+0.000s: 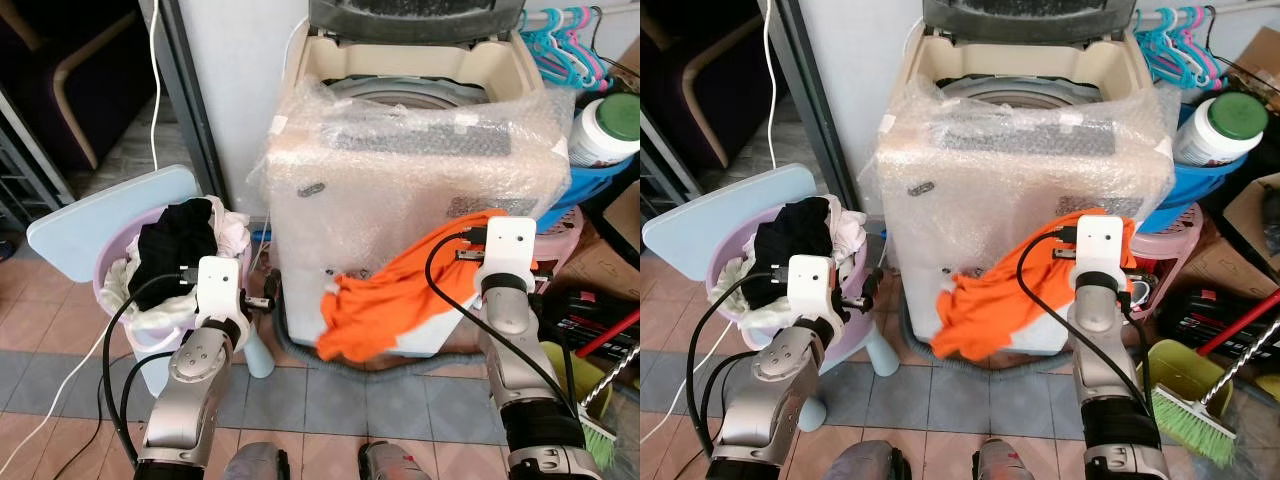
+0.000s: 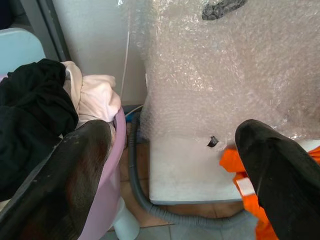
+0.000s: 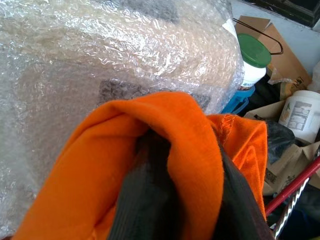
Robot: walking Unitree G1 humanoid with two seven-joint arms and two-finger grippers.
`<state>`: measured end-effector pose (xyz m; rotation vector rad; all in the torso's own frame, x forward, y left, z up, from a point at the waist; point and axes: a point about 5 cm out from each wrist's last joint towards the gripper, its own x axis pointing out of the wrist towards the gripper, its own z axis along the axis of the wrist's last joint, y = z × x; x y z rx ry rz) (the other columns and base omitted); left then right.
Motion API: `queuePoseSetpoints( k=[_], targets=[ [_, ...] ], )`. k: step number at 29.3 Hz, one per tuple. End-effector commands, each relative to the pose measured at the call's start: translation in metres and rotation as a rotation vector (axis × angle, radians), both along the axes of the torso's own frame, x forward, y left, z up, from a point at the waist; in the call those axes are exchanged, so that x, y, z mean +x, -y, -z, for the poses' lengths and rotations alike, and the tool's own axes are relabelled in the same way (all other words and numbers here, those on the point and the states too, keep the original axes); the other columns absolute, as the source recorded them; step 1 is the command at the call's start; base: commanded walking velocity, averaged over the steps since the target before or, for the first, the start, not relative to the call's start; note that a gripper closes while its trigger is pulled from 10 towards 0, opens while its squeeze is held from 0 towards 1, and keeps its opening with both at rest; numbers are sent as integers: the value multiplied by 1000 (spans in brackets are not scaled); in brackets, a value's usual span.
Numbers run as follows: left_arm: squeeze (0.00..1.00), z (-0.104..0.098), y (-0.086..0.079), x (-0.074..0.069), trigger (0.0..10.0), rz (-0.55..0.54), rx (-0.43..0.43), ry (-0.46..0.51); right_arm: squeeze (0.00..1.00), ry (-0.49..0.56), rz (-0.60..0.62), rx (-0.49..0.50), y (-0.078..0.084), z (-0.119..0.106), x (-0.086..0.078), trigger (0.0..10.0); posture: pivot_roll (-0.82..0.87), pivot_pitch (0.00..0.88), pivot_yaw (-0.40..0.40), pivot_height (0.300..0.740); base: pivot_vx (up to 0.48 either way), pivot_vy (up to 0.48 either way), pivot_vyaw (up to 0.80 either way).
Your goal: Clothes washing
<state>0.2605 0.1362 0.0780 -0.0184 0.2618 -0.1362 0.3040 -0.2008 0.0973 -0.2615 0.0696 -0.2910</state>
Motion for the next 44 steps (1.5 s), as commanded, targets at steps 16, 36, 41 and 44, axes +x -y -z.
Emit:
queuePoseSetpoints(
  k=[16, 36, 41, 44],
  targets=[
    [0, -6, -6, 2, 10000, -25, 73, 49, 0, 76, -174, -3, -20, -16, 3, 10000, -42, 58, 34, 740, 0, 0, 0],
    [0, 0, -11, 4, 10000, -95, 106, 34, 0, 79, -285, 16, -34, -14, 3, 10000, -43, 30, 35, 740, 0, -354, 185],
    [0, 0, -20, 3, 10000, -120, 97, 51, 0, 92, -336, -3, -41, -15, -3, 10000, -40, 13, 41, 740, 0, 0, 0],
    [0, -1, -22, 4, 10000, -124, 125, 69, 0, 94, -334, 6, -41, -14, -5, 10000, -40, 10, 41, 740, 0, 0, 0]
  ],
)
